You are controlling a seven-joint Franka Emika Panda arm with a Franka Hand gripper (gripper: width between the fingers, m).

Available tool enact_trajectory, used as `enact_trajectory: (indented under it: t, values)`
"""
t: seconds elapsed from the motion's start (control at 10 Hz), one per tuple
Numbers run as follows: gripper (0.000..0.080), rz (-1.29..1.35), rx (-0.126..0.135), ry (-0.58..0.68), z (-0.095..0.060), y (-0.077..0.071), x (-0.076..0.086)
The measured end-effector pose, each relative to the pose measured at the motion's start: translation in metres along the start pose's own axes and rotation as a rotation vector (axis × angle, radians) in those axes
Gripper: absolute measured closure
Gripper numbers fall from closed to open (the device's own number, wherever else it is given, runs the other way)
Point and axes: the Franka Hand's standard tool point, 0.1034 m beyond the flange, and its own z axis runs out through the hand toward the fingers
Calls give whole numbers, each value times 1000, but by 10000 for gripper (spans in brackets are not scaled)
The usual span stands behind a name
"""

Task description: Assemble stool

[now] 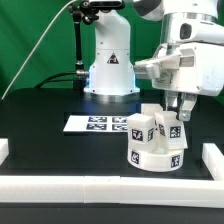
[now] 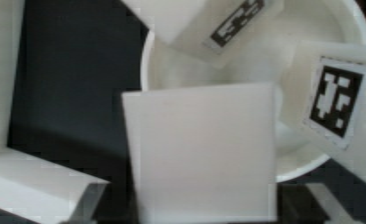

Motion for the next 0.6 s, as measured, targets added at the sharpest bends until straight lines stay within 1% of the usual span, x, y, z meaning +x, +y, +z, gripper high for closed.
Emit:
enact_trajectory:
  t: [0.1, 0.2, 0.4, 0.5, 0.6]
  values:
    - [455, 20, 1, 1, 0, 0, 0]
    - [455, 134, 7, -1, 0, 0, 1]
    - [455, 341, 21, 11, 1, -1, -7]
    - [455, 415, 17, 20, 1, 0, -10]
    - [455, 459, 17, 20, 1, 0, -9]
